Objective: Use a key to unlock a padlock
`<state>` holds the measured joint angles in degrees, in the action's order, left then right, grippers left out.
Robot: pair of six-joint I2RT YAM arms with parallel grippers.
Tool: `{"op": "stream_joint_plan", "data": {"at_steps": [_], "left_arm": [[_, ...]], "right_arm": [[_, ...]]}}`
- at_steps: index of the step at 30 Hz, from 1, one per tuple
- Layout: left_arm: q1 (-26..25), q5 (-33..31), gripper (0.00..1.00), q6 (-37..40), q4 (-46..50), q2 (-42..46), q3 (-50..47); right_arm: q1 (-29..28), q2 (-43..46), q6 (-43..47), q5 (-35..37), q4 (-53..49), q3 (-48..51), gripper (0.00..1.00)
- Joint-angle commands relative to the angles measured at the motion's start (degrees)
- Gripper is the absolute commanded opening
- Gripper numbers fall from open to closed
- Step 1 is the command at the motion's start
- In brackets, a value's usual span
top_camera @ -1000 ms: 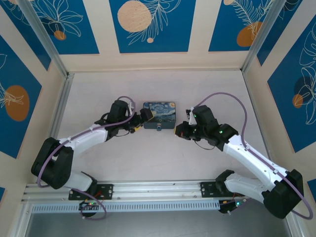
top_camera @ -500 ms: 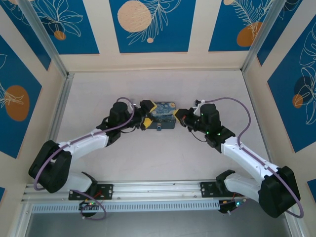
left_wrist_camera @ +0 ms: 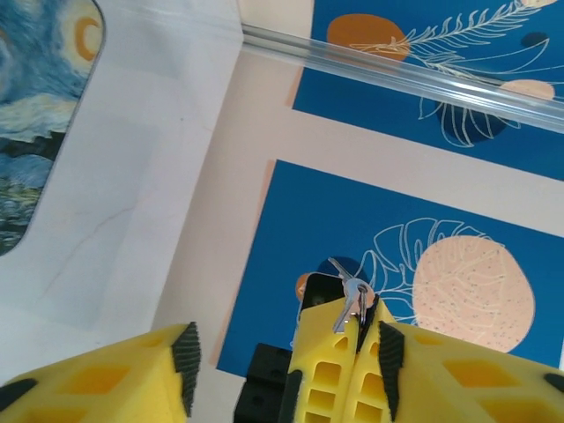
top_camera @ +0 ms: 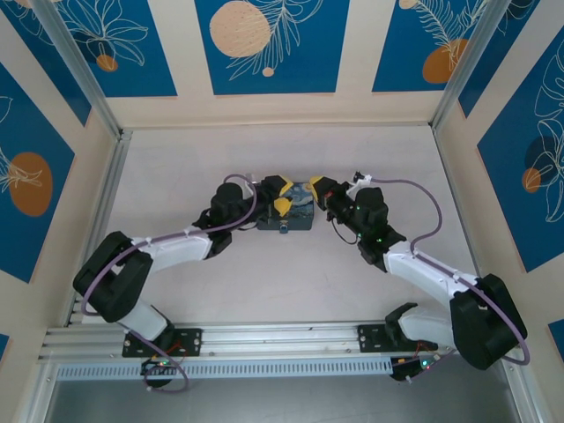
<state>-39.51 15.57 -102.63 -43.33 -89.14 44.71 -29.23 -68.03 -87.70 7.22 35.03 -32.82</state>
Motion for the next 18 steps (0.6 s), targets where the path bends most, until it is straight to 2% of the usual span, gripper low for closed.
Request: {"op": "stream_joint_plan", "data": {"at_steps": [1, 8, 18], "left_arm": [[-1.24, -2.71, 0.51, -2.42, -6.37, -1.76, 2.99], [-2.87, -3.34, 0.47, -4.76, -9.53, -5.13, 6.29], [-3.23, -5.64, 0.44, -5.8, -11.07, -5.54, 6.03]], "right_arm": [[-0.54, -2.25, -0.94, 1.91, 8.63, 0.58, 0.0], [-2.21, -5.91, 1.26, 2.53, 16.55, 1.34, 0.0], [-2.8, -6.57, 0.94, 3.84, 18.71, 3.35, 0.0]]}}
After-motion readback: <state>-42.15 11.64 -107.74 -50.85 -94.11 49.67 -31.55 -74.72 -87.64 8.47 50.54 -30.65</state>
